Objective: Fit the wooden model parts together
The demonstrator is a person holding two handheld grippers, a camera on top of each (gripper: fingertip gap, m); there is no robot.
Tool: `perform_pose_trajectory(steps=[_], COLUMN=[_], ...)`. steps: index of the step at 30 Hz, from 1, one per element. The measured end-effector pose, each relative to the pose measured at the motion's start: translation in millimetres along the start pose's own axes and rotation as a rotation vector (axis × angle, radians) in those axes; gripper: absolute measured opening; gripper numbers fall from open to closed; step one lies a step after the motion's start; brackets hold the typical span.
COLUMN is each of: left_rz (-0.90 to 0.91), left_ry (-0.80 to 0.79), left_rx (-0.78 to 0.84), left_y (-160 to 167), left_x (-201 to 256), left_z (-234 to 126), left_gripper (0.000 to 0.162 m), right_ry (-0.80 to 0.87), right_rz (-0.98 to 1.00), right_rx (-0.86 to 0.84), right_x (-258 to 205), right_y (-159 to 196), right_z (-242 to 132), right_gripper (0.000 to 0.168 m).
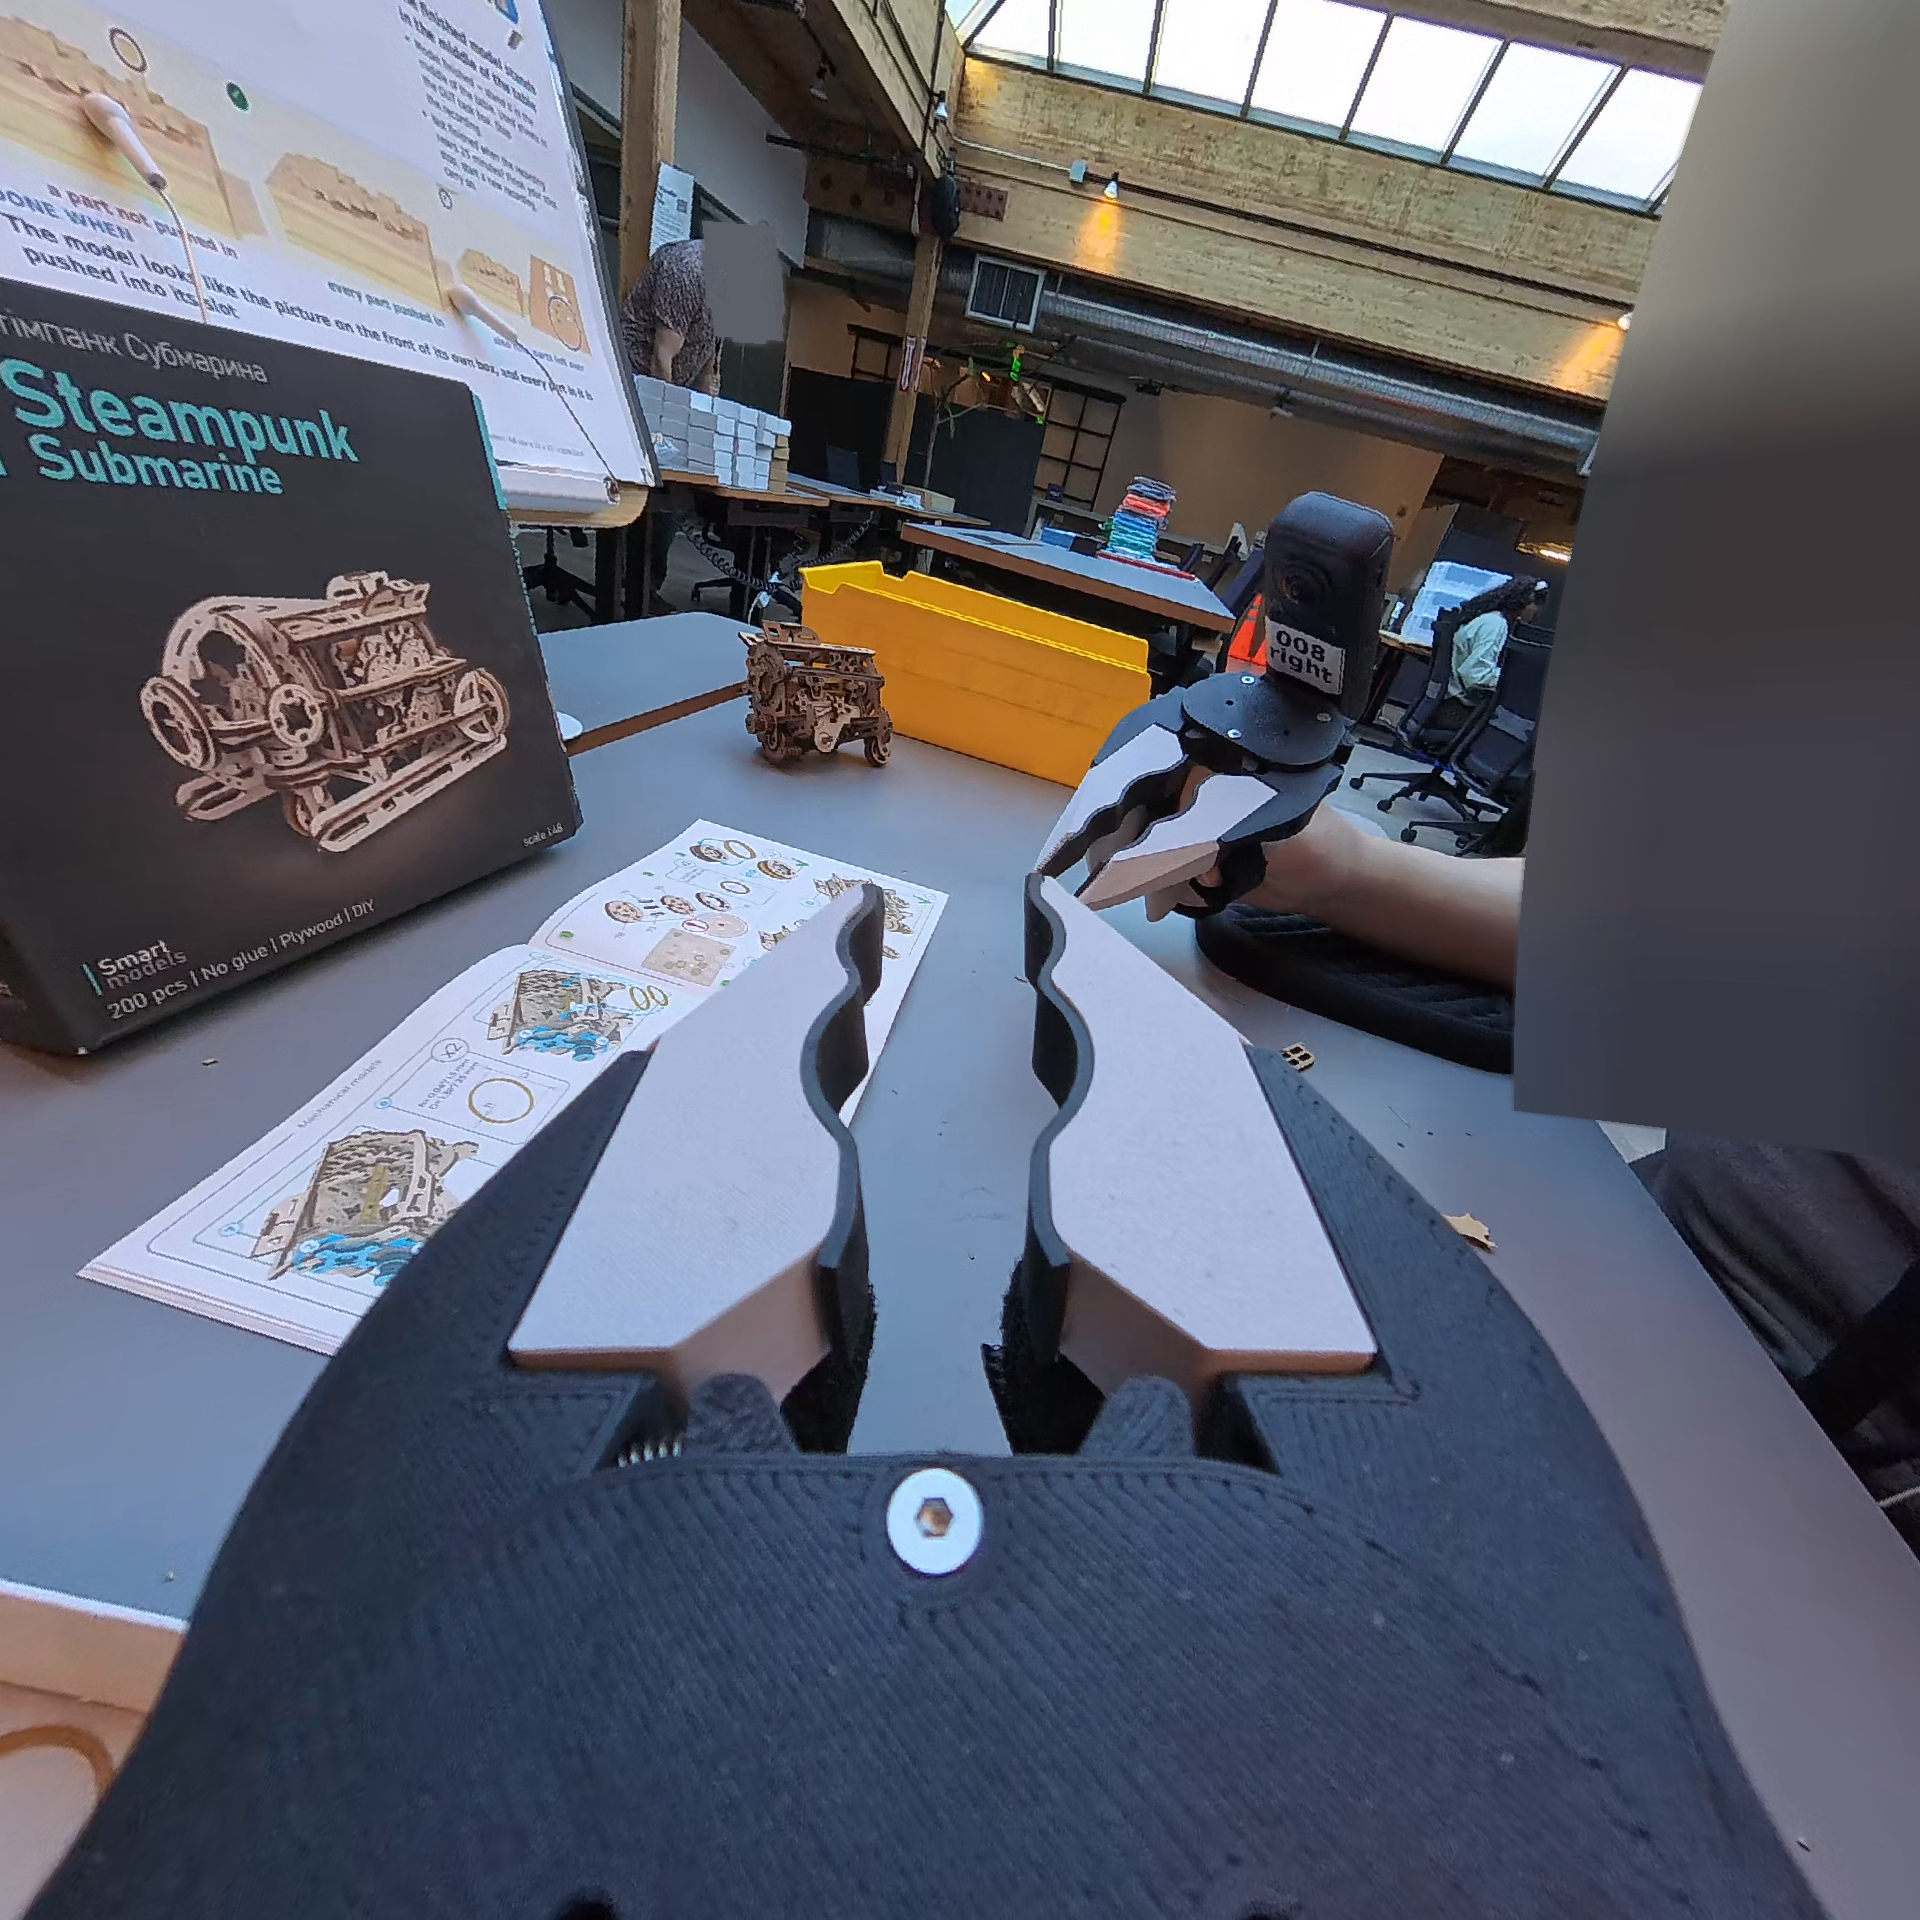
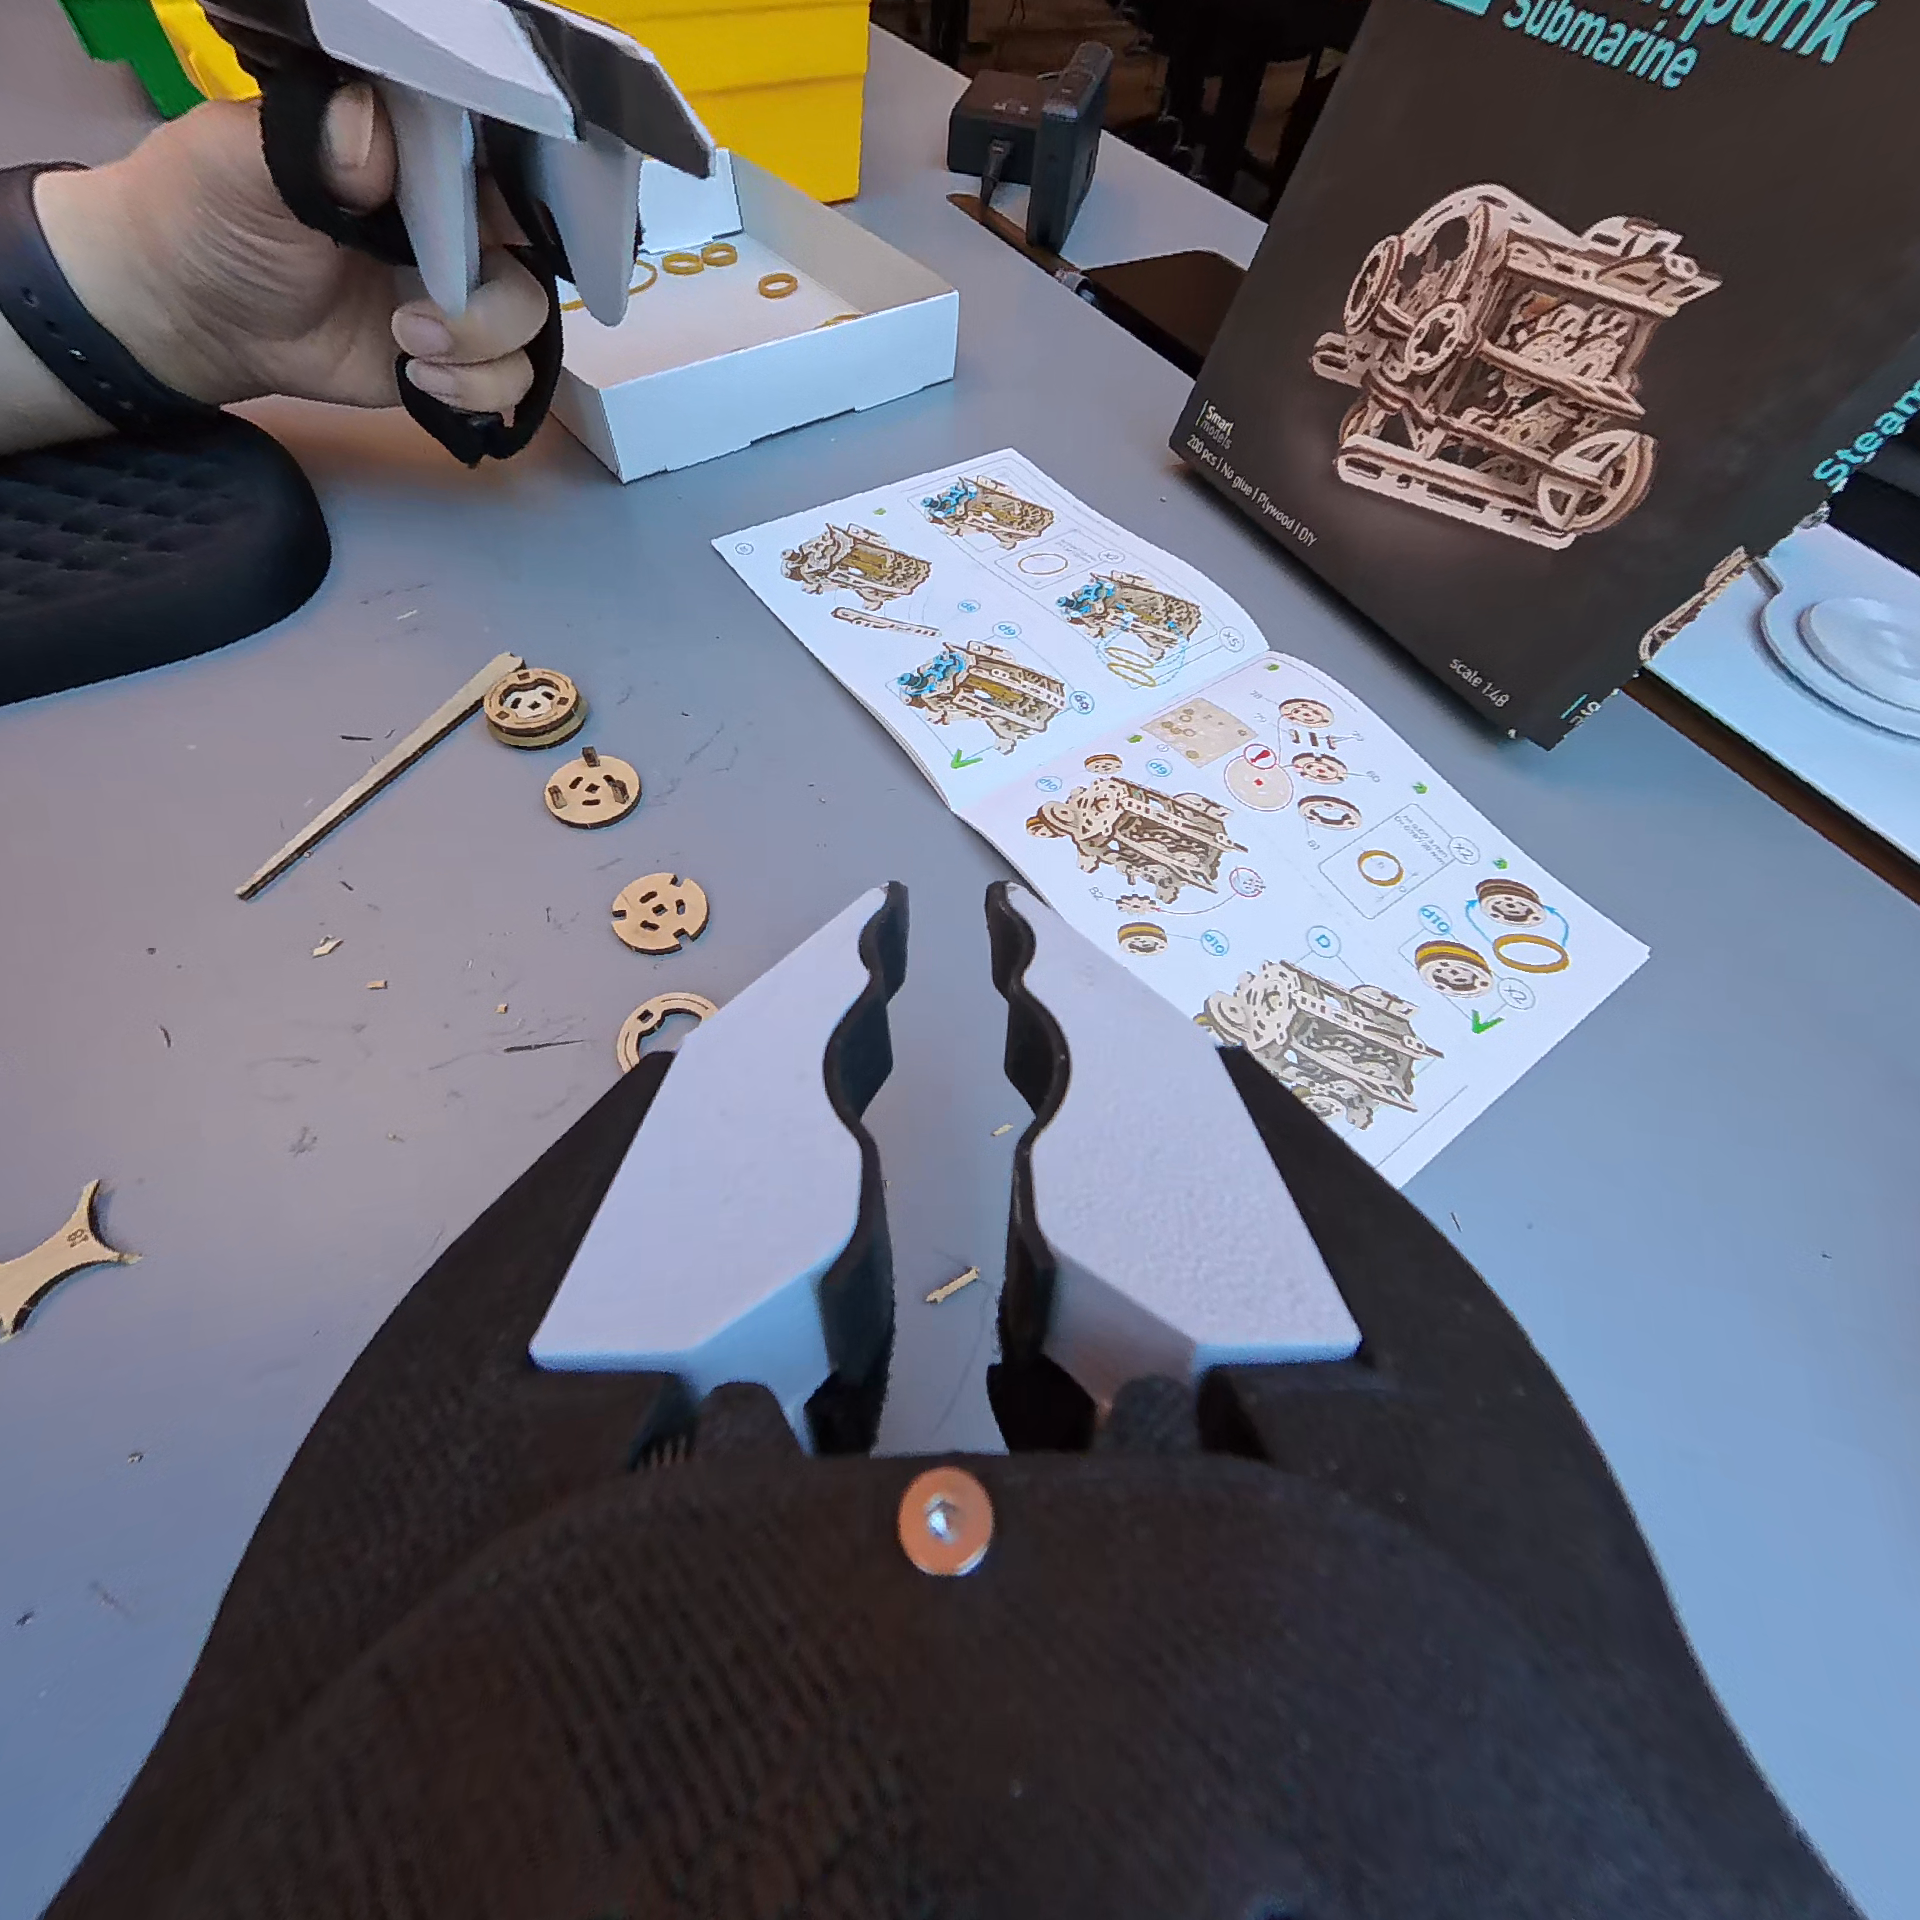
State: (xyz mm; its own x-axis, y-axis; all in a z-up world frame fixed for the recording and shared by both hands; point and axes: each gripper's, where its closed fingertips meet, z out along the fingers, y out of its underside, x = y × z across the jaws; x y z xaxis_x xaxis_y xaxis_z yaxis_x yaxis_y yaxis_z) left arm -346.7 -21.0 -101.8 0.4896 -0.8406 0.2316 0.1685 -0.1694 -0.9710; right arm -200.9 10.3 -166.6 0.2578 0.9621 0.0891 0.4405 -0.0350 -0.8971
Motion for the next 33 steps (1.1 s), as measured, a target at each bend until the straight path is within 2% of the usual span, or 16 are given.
perform_pose_trajectory(steps=[24,28,33], left_rz=[0.004,0.030,0.092], left_ry=[-0.049,-0.125,-0.163], left_rx=[0.004,-0.031,-0.090], left_y=[-2,2,9], left_x=[-7,-17,-15], left_z=[-1,-2,3], left_gripper=[0.029,0.030,0.033], right_ry=[-0.008,-0.067,-0.244], right_rz=[-0.037,-0.100,-0.191], right_rx=[-0.029,-0.078,-0.138], right_x=[-4,-12,-52], right_y=[4,11,20], right_z=[3,3,8], right_gripper=[0.020,0.028,0.032])
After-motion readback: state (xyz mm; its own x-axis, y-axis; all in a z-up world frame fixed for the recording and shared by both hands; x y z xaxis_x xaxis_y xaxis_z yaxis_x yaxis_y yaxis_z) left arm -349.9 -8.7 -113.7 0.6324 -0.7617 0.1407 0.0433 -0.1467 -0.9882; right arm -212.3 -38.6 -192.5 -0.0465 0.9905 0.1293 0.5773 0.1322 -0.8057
